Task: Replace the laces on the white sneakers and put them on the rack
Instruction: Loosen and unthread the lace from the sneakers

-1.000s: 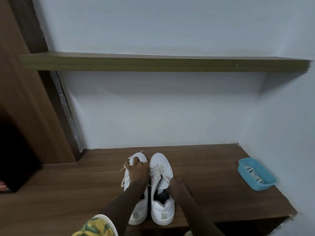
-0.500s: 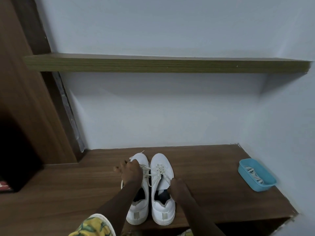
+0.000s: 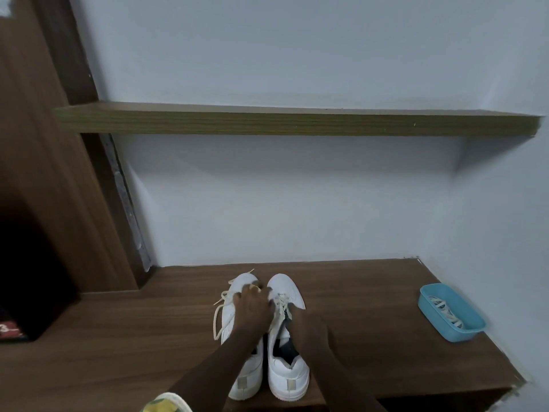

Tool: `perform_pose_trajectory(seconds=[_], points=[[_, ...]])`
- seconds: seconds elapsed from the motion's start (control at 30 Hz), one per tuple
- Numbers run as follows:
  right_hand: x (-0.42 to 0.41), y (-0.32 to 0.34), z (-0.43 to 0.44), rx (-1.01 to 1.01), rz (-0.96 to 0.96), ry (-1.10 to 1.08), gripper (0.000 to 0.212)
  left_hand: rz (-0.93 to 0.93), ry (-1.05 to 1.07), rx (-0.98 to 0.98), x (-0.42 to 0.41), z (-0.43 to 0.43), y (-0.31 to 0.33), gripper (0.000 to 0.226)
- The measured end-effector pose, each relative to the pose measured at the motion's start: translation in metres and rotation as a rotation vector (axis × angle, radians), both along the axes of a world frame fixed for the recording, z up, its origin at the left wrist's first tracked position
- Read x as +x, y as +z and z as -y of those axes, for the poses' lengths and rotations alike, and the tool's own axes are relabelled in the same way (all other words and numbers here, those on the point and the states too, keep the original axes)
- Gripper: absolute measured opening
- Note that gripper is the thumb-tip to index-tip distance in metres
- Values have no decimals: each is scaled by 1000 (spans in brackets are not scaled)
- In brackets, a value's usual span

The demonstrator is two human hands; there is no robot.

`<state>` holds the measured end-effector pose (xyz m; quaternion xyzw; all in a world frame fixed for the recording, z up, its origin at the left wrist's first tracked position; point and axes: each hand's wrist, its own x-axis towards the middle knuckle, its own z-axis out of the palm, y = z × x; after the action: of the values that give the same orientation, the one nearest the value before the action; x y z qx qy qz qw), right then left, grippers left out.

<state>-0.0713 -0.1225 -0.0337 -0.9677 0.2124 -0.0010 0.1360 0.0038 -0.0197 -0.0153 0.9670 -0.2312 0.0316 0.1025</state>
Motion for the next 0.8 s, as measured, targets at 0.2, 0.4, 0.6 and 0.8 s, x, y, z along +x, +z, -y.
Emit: perform_pose_trajectory(seconds=[0.2, 0.4, 0.6, 0.8], points=[[19, 2, -6, 21, 76, 43, 28, -266, -89, -200, -10, 12, -11, 31], [25, -3, -3, -29, 103, 25, 27, -353, -199, -209, -7, 3, -8, 27], [34, 1, -1, -46, 57, 66, 28, -333, -286, 6, -3, 2, 5, 25], [34, -2, 0, -24, 98, -21, 27, -314, -273, 29, 1, 0, 2, 29]])
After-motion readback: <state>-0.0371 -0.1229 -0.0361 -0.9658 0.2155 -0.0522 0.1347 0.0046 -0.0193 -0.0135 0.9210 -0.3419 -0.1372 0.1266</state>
